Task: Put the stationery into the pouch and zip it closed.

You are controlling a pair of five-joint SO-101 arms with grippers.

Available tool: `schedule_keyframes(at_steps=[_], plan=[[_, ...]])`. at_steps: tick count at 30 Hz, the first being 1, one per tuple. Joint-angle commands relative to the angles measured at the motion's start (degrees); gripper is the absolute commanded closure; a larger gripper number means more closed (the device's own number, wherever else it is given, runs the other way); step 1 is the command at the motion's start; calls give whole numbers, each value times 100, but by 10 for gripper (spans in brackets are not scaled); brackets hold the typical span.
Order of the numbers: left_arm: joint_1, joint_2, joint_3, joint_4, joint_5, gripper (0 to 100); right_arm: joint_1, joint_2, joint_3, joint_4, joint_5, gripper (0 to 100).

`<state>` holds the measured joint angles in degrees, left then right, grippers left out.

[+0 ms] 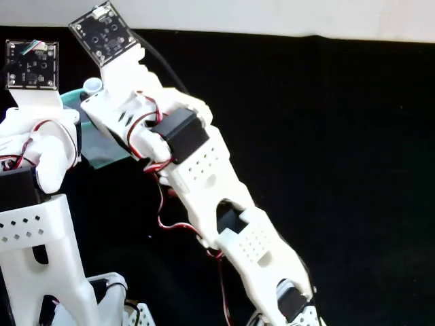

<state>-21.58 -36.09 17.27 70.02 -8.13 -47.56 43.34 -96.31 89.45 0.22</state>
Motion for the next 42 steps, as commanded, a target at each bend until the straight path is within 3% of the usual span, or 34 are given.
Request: schedule_keyframes(at_steps=[1,7,11,24,35,42], plan=[[40,84,119,-18,35,993,119,4,-479,101,-18,970],[40,84,119,-18,35,993,84,-13,-479,593,-18,741],[40,84,119,-18,35,993,84,-198,-479,936,378,659],[40,84,119,-18,35,993,347,-1754,-435,1156,457,658],[40,84,119,-18,35,993,1701,-2352,-409,1165,774,658],[40,84,119,-18,35,993,1877,-3090,1147,1165,1415,659]])
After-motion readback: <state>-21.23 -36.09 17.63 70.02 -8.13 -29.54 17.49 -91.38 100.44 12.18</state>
